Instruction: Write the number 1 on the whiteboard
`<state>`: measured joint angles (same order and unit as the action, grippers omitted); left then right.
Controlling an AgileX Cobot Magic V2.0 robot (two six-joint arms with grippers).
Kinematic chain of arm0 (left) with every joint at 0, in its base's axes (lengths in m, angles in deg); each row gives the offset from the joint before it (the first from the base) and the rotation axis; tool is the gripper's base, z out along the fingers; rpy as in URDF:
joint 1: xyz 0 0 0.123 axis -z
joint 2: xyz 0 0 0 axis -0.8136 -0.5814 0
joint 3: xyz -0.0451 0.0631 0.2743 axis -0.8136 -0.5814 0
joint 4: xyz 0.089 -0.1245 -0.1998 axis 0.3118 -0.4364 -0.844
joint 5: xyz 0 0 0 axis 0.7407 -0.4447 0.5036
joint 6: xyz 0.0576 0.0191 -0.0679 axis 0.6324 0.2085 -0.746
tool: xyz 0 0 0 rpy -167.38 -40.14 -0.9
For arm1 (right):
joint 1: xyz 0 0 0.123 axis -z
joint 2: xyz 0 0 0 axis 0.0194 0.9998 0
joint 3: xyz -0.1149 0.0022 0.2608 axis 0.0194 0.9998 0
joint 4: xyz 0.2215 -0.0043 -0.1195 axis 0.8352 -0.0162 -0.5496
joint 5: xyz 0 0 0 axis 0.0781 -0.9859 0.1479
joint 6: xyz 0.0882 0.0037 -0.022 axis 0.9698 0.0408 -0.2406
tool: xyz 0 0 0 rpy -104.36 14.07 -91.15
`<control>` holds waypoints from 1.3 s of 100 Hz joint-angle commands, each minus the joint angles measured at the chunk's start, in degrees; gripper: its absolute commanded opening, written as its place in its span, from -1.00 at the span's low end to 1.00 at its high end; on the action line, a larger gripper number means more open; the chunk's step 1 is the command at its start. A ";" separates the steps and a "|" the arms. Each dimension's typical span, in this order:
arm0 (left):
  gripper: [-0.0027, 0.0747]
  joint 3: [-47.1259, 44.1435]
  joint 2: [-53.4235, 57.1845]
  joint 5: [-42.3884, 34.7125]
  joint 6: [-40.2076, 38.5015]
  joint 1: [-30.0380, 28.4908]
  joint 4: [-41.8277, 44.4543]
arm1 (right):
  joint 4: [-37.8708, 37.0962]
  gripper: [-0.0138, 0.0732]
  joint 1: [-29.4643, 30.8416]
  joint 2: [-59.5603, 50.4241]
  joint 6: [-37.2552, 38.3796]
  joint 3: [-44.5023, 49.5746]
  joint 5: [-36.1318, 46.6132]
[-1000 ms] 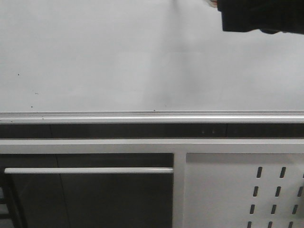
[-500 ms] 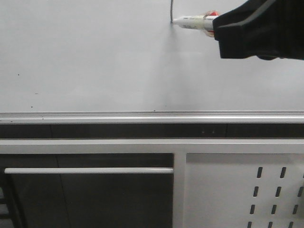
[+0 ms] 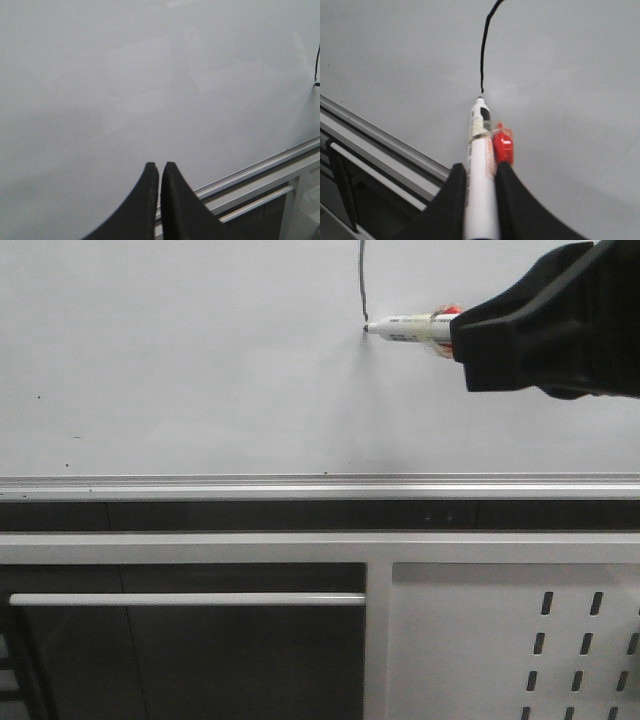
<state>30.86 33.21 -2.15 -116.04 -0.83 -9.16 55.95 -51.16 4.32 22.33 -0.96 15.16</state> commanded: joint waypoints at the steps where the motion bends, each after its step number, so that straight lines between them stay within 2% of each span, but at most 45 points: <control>1: -0.98 1.49 -0.11 -2.32 -0.84 0.33 2.66 | -1.16 -0.85 0.45 -0.53 -0.28 -1.27 2.54; 32: -0.98 1.49 -0.11 -2.55 -0.84 0.33 2.08 | -1.03 -0.85 0.45 -0.53 -0.28 -1.27 1.46; 54: -0.98 1.49 -0.11 -4.04 -0.84 0.33 1.81 | -1.03 -0.85 0.07 -0.91 -0.28 -1.27 -3.31; 61: -0.98 1.49 -0.11 -5.58 1.46 0.33 0.22 | -0.99 -0.85 -0.61 -2.02 -0.28 -1.27 -5.55; 75: -0.98 1.49 -0.11 -10.65 12.49 0.33 -8.85 | 0.47 -0.85 -1.11 -5.40 -0.28 -2.40 -15.40; 88: -0.98 1.49 -0.38 -14.65 29.60 0.33 -20.44 | 2.43 -0.85 -1.11 -7.91 -0.28 -4.73 -26.15; 109: -0.93 1.49 -3.04 -12.27 56.27 0.33 -41.41 | 4.30 -0.85 -1.11 -8.46 -0.28 -11.15 -40.40; 118: -0.82 1.49 -4.41 -11.12 65.88 0.33 -47.85 | 4.30 -0.85 -0.97 -8.46 -0.28 -13.69 -43.02; 130: -0.55 1.49 -5.31 -11.87 68.90 0.33 -49.13 | 4.91 -0.85 0.72 -7.96 -0.28 -15.61 -45.40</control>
<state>30.86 28.59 -10.29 -50.61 -0.83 -56.22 59.93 -51.75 -3.32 22.45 -13.53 -30.34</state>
